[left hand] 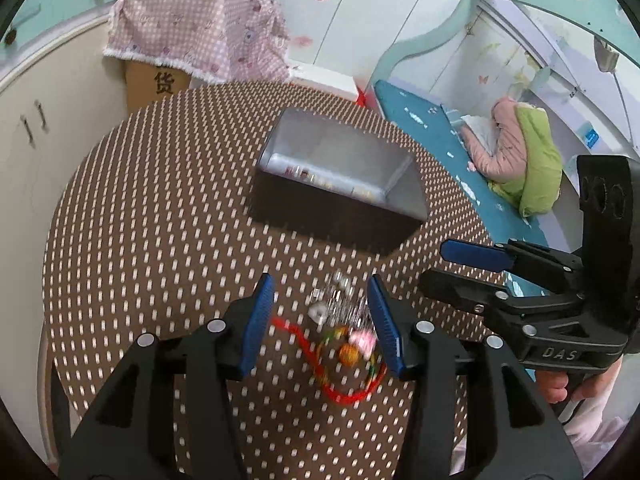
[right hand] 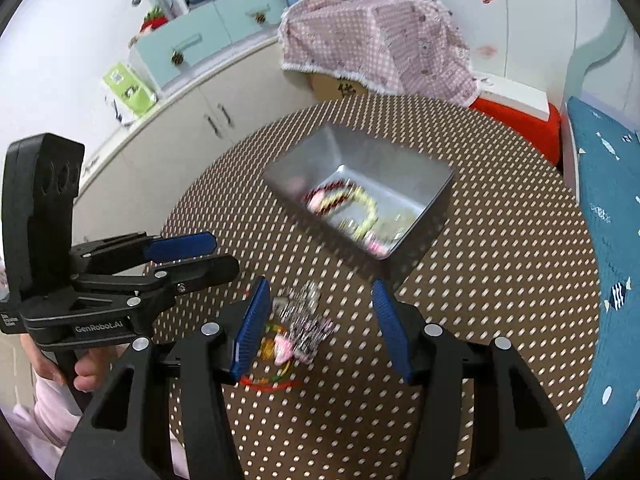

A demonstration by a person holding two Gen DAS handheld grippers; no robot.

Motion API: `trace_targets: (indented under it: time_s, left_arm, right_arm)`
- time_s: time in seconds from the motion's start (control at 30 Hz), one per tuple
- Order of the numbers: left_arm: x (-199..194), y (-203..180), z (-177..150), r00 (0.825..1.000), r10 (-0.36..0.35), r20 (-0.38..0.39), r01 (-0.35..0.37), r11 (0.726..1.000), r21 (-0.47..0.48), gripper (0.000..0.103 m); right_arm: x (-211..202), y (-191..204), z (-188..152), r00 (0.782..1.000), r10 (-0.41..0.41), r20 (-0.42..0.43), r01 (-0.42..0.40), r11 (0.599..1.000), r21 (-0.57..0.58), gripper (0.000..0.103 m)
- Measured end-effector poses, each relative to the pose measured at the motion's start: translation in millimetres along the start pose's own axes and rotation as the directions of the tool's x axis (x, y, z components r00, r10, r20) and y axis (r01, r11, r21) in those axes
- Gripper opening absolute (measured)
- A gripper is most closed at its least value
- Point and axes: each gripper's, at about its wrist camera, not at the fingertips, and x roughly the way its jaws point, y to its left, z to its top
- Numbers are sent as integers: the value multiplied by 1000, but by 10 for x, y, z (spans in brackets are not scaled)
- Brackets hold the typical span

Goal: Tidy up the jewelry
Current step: 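Move both grippers back to the red cord and pink pig charm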

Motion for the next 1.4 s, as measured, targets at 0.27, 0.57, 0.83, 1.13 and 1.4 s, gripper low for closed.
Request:
trace_targets:
  time_s: [0.27, 0.57, 0.83, 1.13, 1.4]
  left_arm:
    - [-28, 224, -390, 998, 36, -46, -37, 999, -33, 50]
    - [-38, 338, -612, 997, 45, -67, -47, 998, -43, 50]
    - [39, 227, -669, 996, 50, -79, -51, 999, -12, 50]
    - [155, 95, -658, 994, 43, -98, -43, 999, 2, 50]
    - [285, -15, -556, 993, 58, -106, -56, 998, 21, 50]
  right_arm:
    - [258, 193, -222, 995, -47, -90, 43, 998, -43, 52]
    - [401, 366, -336, 985, -128, -113, 112, 985, -132, 50]
    - [520, 409, -382, 981, -139, -135, 118, 981, -152, 34]
    - [542, 397, -320, 985, -118, -127, 97, 981, -166, 24]
    - [505, 381, -335, 988, -112, -107, 92, 980, -179, 22]
